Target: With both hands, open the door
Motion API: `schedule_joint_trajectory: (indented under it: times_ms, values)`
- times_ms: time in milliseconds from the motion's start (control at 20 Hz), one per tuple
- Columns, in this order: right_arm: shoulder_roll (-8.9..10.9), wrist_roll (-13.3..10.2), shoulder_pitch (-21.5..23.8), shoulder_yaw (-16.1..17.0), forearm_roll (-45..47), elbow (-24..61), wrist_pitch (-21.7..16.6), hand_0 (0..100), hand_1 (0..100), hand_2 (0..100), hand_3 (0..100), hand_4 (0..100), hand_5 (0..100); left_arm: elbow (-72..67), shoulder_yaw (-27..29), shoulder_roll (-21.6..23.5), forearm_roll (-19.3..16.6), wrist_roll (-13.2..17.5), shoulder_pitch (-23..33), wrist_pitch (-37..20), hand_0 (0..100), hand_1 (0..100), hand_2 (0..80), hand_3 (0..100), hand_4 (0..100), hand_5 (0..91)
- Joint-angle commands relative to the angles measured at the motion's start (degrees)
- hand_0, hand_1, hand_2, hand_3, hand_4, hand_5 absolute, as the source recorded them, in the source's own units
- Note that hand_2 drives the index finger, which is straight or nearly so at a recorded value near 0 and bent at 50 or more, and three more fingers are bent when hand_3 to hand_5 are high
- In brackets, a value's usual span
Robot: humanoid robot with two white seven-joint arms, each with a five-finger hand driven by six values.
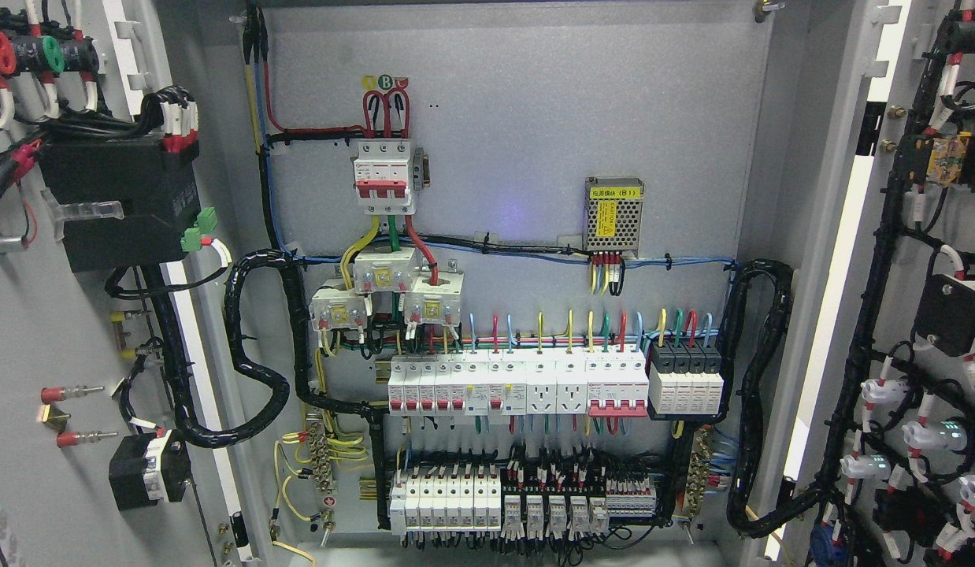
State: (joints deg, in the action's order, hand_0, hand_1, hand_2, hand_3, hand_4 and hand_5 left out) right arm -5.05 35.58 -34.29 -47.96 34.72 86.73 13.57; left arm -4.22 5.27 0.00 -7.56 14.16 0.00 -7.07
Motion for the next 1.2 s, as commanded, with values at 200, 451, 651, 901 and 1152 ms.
schedule_joint_trajectory:
  times_ms: [200, 451, 651, 901, 1152]
  values:
    - [-1.28, -0.2, -0.4, -1.3, -0.7, -0.4, 0.0, 0, 0, 0, 0, 0, 0, 0.0, 0.0, 0.4, 0.0, 0.0, 0.4, 0.0, 0, 0, 0.0, 0, 4, 0.0]
    - [-1.1, -0.2, -0.1, -0.4, -1.1, -0.6, -0.2, 0, 0, 0, 0, 0, 0, 0.0, 0.0, 0.4, 0.0, 0.0, 0.4, 0.0, 0, 0, 0.0, 0, 4, 0.0]
    - [-0.31, -0.9, 0.2, 1.2, -1.2, -1.2, -0.6, 0, 0, 0, 0, 0, 0, 0.0, 0.0, 0.4, 0.0, 0.0, 0.4, 0.0, 0, 0, 0.0, 0, 4, 0.0]
    - [1.01, -1.5, 2.1, 3.5, -1.1, -1.3, -0.8, 0, 0, 0, 0, 0, 0, 0.0, 0.0, 0.4, 0.0, 0.0, 0.4, 0.0, 0, 0, 0.0, 0, 4, 0.0]
    - [1.27, -1.8, 4.6, 9.9, -1.3, -2.3, -1.0, 0, 0, 0, 0, 0, 0, 0.0, 0.0, 0.4, 0.0, 0.0, 0.4, 0.0, 0, 0, 0.0, 0, 4, 0.0]
